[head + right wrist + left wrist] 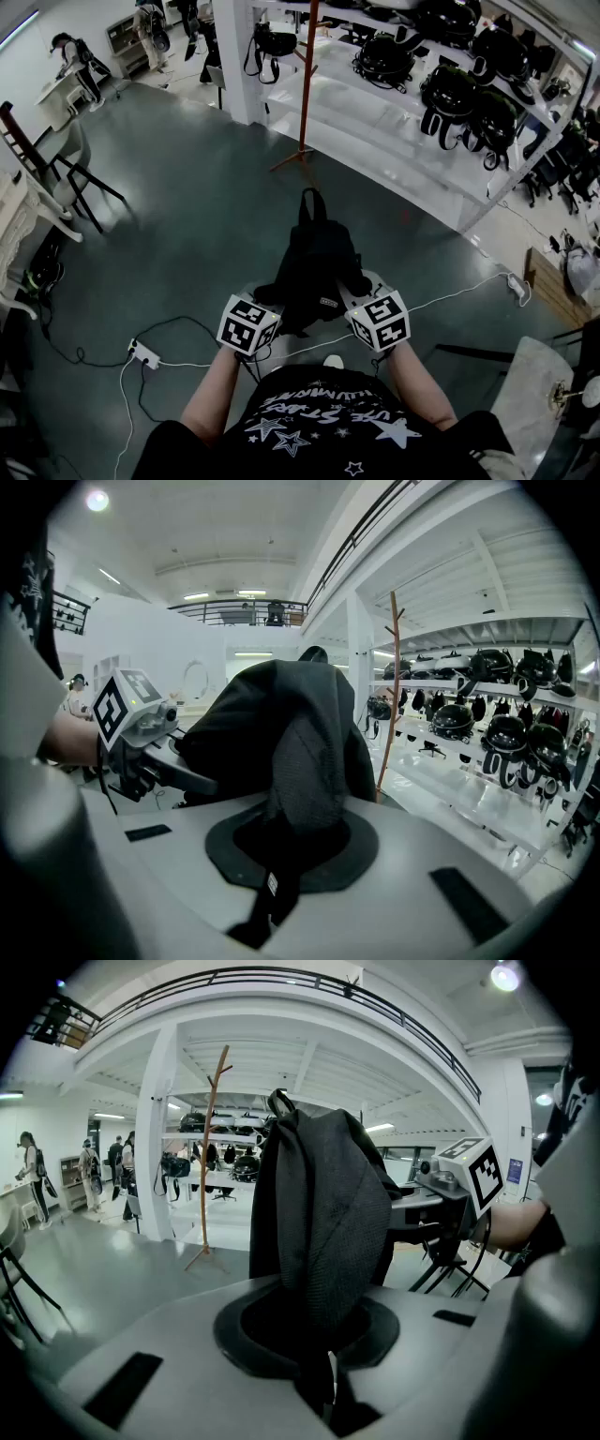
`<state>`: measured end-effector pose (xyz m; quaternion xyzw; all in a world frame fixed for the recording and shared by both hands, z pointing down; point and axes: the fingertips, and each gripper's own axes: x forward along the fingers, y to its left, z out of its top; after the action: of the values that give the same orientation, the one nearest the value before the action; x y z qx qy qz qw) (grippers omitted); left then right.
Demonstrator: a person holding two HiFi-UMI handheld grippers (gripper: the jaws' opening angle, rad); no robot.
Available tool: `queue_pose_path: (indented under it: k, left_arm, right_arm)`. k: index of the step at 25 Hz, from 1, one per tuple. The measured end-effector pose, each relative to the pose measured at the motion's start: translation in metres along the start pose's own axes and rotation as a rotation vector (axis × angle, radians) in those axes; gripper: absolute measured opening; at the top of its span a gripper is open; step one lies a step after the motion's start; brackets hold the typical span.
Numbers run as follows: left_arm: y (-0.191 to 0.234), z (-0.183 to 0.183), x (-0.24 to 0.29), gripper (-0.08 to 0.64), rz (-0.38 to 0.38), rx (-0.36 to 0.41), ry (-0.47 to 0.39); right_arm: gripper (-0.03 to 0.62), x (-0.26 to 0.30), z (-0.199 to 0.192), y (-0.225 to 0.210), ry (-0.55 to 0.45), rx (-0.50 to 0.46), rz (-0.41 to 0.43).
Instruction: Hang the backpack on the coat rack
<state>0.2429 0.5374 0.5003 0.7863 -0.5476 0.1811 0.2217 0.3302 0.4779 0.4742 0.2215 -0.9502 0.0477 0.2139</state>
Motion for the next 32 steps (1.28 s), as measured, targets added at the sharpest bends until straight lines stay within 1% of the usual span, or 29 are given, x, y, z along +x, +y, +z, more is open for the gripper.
queue_pose_path:
  k: [7,10,14,19,23,26,29,32]
  left_arm:
    - [0.005,-0.001,-0.003,0.061,0.005,-0.001,0.004]
    - [0.008,-0.01,-0.008,0.061,0.013,-0.021,0.002]
    - [0.016,-0.026,-0.021,0.061,0.023,-0.059,0.004]
    - [0.036,-0.041,-0.04,0.061,0.039,-0.089,0.012]
    - [0.056,-0.049,-0.053,0.061,0.038,-0.07,0.018]
    - [0.068,-0.051,-0.053,0.061,0.037,-0.058,0.027]
    - [0.082,-0.055,-0.05,0.061,0.04,-0.073,0.028]
    - [0.103,-0.055,-0.035,0.061,0.054,-0.099,0.046]
  right_arm:
    - [0.014,0.004,0.002,0.004,0.005,0.004,0.008]
    - [0.014,0.007,-0.001,0.013,0.011,0.0,0.023]
    - [0.014,0.018,-0.002,0.032,0.026,-0.032,0.049]
    - [0.015,0.039,0.0,0.056,0.045,-0.051,0.079]
    - [0.015,0.052,0.001,0.075,0.037,-0.028,0.092]
    - [0.015,0.062,0.002,0.078,0.037,-0.012,0.098]
    - [0.015,0.079,0.002,0.078,0.043,-0.014,0.103]
    - [0.015,0.106,0.003,0.068,0.049,-0.026,0.118]
